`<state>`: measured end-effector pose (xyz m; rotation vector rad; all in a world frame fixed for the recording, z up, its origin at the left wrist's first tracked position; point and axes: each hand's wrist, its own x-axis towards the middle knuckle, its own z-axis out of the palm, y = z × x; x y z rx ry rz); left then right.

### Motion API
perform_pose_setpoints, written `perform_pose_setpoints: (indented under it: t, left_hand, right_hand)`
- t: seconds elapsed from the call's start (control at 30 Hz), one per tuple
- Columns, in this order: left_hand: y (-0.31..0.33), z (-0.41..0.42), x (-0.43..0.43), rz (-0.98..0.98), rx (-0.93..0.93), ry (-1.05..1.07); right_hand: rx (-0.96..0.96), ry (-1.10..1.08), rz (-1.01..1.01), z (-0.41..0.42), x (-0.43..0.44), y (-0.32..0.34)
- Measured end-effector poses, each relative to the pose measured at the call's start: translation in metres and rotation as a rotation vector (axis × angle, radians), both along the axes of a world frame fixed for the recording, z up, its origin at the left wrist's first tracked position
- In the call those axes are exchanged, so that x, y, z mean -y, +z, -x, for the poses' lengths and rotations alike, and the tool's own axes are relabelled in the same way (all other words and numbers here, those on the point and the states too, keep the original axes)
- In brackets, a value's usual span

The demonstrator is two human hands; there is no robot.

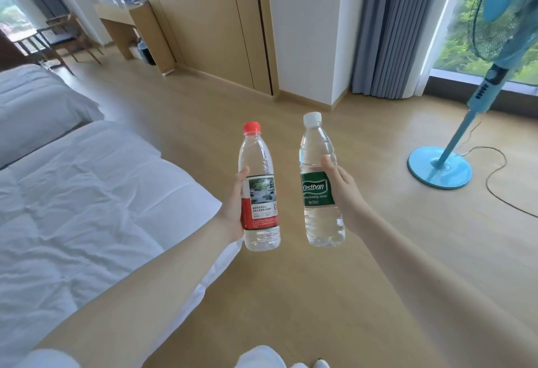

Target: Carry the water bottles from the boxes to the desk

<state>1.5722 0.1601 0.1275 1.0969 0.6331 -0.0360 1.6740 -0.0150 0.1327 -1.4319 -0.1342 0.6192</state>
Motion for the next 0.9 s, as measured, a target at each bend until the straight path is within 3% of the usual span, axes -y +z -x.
perform_pose_setpoints:
  t: [0.57,0.9]
  left_hand:
    - [-0.008,-0.214,-0.11,0.089,0.127,-0.093]
    - [-0.009,-0.277,-0.186,0.126,0.097,0.064]
  right_hand:
    - [0.065,-0.054,0.046,-0.198,-0.113,0.016]
    - [0.031,0.002,0.02,-0.278,-0.193,0.016]
